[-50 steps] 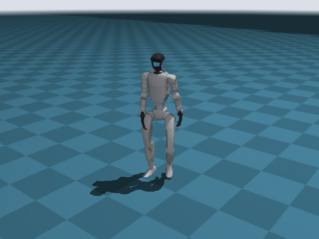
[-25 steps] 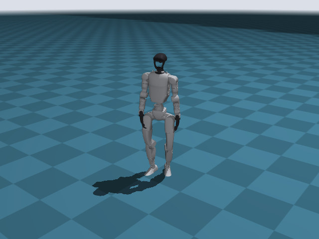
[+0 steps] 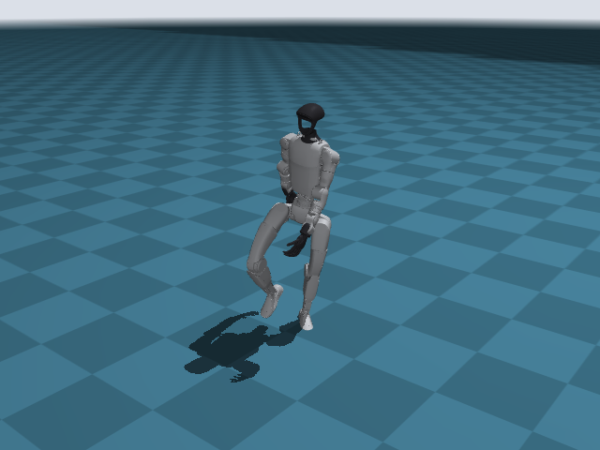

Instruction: In place motions

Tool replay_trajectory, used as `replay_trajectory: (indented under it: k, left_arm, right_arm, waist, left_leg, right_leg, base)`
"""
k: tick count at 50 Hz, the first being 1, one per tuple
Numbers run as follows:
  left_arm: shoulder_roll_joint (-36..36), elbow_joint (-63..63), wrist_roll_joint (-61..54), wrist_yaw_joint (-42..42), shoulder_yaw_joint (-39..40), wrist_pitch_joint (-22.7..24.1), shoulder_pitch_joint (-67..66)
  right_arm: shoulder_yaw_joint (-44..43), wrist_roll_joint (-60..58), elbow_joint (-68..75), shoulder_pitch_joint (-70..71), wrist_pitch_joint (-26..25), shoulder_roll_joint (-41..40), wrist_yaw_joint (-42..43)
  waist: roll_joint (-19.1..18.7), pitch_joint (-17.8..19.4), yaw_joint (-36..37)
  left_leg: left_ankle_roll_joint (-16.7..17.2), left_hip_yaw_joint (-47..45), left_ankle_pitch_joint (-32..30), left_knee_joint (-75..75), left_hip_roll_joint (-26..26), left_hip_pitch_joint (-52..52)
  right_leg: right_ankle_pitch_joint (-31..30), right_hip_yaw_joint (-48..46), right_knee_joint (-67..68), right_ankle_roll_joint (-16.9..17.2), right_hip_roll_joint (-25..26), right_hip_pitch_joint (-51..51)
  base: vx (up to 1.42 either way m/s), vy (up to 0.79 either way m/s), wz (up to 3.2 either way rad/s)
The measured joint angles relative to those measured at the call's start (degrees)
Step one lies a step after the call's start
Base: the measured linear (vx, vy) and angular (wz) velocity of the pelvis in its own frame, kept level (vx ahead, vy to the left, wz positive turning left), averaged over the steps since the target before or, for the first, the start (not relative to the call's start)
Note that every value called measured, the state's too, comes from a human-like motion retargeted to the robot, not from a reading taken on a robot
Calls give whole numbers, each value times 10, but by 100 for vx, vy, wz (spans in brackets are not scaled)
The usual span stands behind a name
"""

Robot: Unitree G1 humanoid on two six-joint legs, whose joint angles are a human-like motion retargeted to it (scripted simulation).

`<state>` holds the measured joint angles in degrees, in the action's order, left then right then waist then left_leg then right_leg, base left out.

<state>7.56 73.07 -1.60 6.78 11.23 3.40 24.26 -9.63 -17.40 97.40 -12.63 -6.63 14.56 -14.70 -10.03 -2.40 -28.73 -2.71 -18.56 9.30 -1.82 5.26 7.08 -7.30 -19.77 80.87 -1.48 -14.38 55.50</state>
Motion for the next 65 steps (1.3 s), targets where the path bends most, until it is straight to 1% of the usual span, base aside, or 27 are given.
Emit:
replay_trajectory:
  k: [4,8,11,15,17,18,20,22,23,25,29,32,36,40,45,48,51,52,53,55,57,59,61,62,63,64,65]
  left_arm:
    - [-12,6,4,16,-7,-1,-13]
    - [-25,32,18,21,-3,-7,-40]
    - [-42,60,22,25,4,-13,-77]
    - [-54,106,43,40,13,-25,-150]
    - [-50,128,63,41,19,-34,-196]
    - [-45,136,77,39,26,-38,-222]
    - [-30,149,105,30,38,-49,-273]
    - [-12,164,129,9,41,-64,-310]
    - [-1,176,135,-6,40,-68,-320]
    - [9,192,133,-45,64,-70,-333]
    - [17,215,122,-4,94,-72,-376]
    - [8,232,146,16,119,-96,-403]
    - [-11,223,147,33,144,-95,-439]
    - [-27,206,144,55,168,-98,-446]
    - [-25,176,163,103,157,-92,-438]
    - [-16,160,172,109,145,-91,-431]
    - [-7,150,166,95,137,-90,-418]
    - [-5,149,160,87,135,-90,-412]
    - [-3,149,154,79,133,-90,-404]
    - [-4,161,135,59,128,-91,-384]
    - [-8,191,108,40,121,-95,-350]
    - [-5,224,82,26,104,-106,-290]
    - [-3,221,65,22,75,-115,-232]
    - [-3,208,55,24,59,-113,-208]
    - [-3,190,44,29,44,-106,-188]
    - [-3,174,34,35,31,-100,-168]
    - [-3,158,25,42,17,-95,-147]
  right_arm:
    - [15,-9,0,-8,-16,-11,11]
    - [33,-17,0,7,-18,-18,2]
    - [51,-13,-2,25,-12,-24,3]
    - [82,0,-9,56,-9,-36,14]
    - [103,9,-11,80,-8,-42,19]
    - [118,16,-11,93,-9,-47,23]
    - [154,36,-10,124,-10,-62,34]
    - [188,62,-19,169,-12,-78,24]
    - [192,70,-35,196,-11,-86,10]
    - [197,70,-95,244,-2,-102,-17]
    - [195,78,-212,319,20,-131,-49]
    - [185,88,-273,352,39,-147,-35]
    - [188,104,-319,391,52,-159,-36]
    - [185,109,-343,406,56,-168,-51]
    - [197,116,-344,386,60,-174,-48]
    - [209,109,-321,361,64,-174,-46]
    - [220,102,-281,323,67,-168,-40]
    - [223,100,-267,308,69,-164,-37]
    - [225,96,-255,293,70,-159,-34]
    - [227,78,-221,257,76,-143,-27]
    - [223,39,-178,221,73,-128,-11]
    - [203,12,-142,192,60,-119,19]
    - [173,20,-105,175,56,-104,42]
    - [160,29,-85,168,57,-94,44]
    - [152,36,-68,160,56,-82,36]
    - [136,38,-55,147,50,-75,26]
    - [117,36,-44,131,40,-70,15]
  waist:
    - [3,3,1]
    - [15,2,23]
    - [20,-8,51]
    - [30,-33,86]
    - [37,-46,91]
    - [44,-51,95]
    - [68,-61,121]
    - [108,-67,161]
    - [115,-56,172]
    - [116,-10,201]
    - [122,49,248]
    - [129,52,299]
    - [140,52,334]
    - [141,48,335]
    - [134,18,302]
    - [136,-4,276]
    - [127,-28,253]
    - [121,-34,248]
    - [114,-43,243]
    - [99,-64,226]
    - [76,-91,164]
    - [67,-78,156]
    - [54,-31,151]
    - [56,-15,155]
    - [77,-12,194]
    - [53,-3,159]
    - [6,10,87]
  left_leg:
    - [2,-1,2,-4,1,-2]
    - [8,-20,7,0,-4,-27]
    - [15,-37,10,6,-7,-46]
    - [27,-54,24,2,-16,-73]
    - [31,-50,34,-22,-24,-75]
    - [31,-53,37,-40,-29,-76]
    - [29,-75,7,-98,-40,-72]
    - [28,-101,-96,-253,-18,-6]
    - [10,-95,-137,-353,12,47]
    - [-23,-46,-168,-509,49,137]
    - [-37,-22,-78,-743,101,277]
    - [-28,-12,-46,-836,108,376]
    - [-16,-7,-31,-880,106,449]
    - [-21,-12,-34,-842,101,427]
    - [-14,-21,-49,-692,71,303]
    - [8,-17,-71,-548,24,202]
    - [31,-2,-106,-324,-26,70]
    - [39,-1,-95,-246,-38,27]
    - [50,-9,-34,-174,-45,-12]
    - [26,-57,41,-65,-55,-67]
    - [11,-6,12,-5,-75,-60]
    - [25,-2,-9,-4,-47,-35]
    - [18,6,-13,2,-29,-42]
    - [15,-1,-13,6,-30,-47]
    - [11,-51,-12,12,-45,-50]
    - [5,-21,-14,9,-31,-39]
    - [-2,48,-17,1,-2,-20]
  right_leg:
    - [7,-15,-17,-9,-15,-6]
    - [1,-14,-117,3,5,-95]
    - [-8,-21,-239,5,39,-198]
    - [-47,36,-486,39,117,-357]
    - [20,24,-607,51,131,-435]
    - [62,1,-655,31,140,-470]
    - [83,6,-719,1,142,-503]
    - [74,38,-725,15,100,-502]
    - [72,36,-722,21,88,-499]
    - [65,45,-728,17,98,-512]
    - [59,62,-730,-9,116,-538]
    - [58,89,-722,-21,115,-531]
    - [56,109,-722,-28,108,-529]
    - [57,101,-729,-26,104,-533]
    - [57,71,-749,-13,103,-538]
    - [59,56,-758,-2,95,-539]
    - [68,43,-758,5,103,-539]
    - [73,38,-754,7,110,-538]
    - [80,33,-749,10,118,-533]
    - [97,20,-726,14,129,-523]
    - [84,-24,-677,16,125,-488]
    - [5,-13,-581,27,113,-431]
    - [-96,4,-451,37,99,-367]
    - [-118,20,-381,33,90,-329]
    - [-93,71,-300,23,80,-280]
    - [-73,19,-228,-4,56,-247]
    - [-55,-83,-161,-39,25,-221]
  base:
    - [0,-1,6]
    - [5,3,-30]
    - [10,5,-39]
    - [11,7,-15]
    - [9,13,22]
    - [2,18,-2]
    - [4,18,-55]
    - [-20,15,-55]
    - [-47,8,-12]
    - [-50,2,-32]
    - [-24,3,-54]
    - [-3,10,-79]
    - [0,2,-42]
    - [3,-2,16]
    - [10,-5,53]
    - [18,-9,51]
    - [26,-13,35]
    - [29,-15,27]
    - [31,-15,33]
    - [32,-16,72]
    - [25,-23,142]
    - [-13,-25,7]
    - [-34,-16,-6]
    - [-23,-13,-121]
    - [-14,-5,-86]
    - [-6,7,110]
    - [-3,14,222]
